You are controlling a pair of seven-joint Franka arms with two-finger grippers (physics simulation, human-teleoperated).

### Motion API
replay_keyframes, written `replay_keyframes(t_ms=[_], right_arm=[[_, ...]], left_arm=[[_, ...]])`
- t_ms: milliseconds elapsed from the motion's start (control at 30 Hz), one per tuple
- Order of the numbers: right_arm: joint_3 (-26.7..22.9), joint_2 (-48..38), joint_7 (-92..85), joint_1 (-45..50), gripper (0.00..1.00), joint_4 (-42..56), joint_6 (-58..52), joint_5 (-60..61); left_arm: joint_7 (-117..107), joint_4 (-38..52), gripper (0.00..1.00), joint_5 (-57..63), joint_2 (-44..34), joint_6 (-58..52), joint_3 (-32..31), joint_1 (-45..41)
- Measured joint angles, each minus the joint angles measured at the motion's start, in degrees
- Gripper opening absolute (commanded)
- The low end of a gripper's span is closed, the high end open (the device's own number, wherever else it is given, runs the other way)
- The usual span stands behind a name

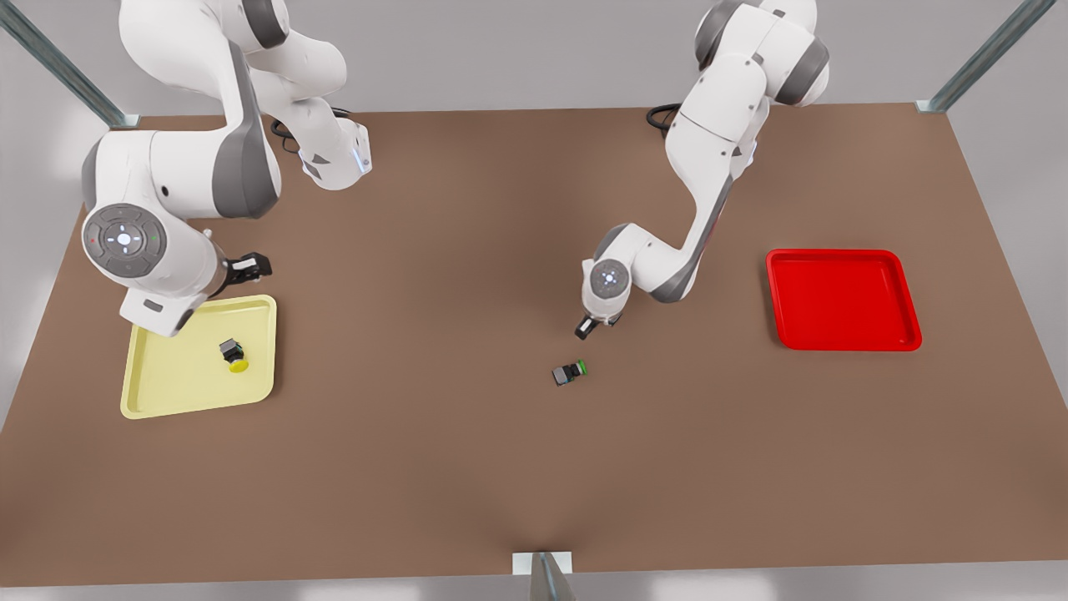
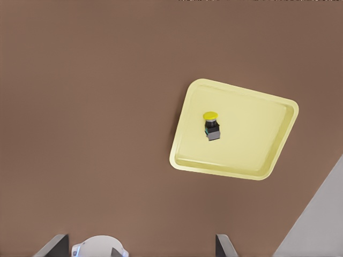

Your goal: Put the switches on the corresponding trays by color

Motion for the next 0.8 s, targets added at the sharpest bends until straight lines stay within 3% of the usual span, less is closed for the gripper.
replay_keyframes(t_ms=[367,800], right_arm=[[0.0,0.4,-0.1,-0.2,1.00,0.0,-0.1,0.0],[0.0,0.4,0.0,0.8,1.00,-0.8,-1.2,0.0]], left_arm=[[11.0,-2.1,1.00,-8.1,-0.3,4.6,0.0,3.3],[13.4,-6.3,1.00,-9.1,-2.4,5.0,0.1,4.3]])
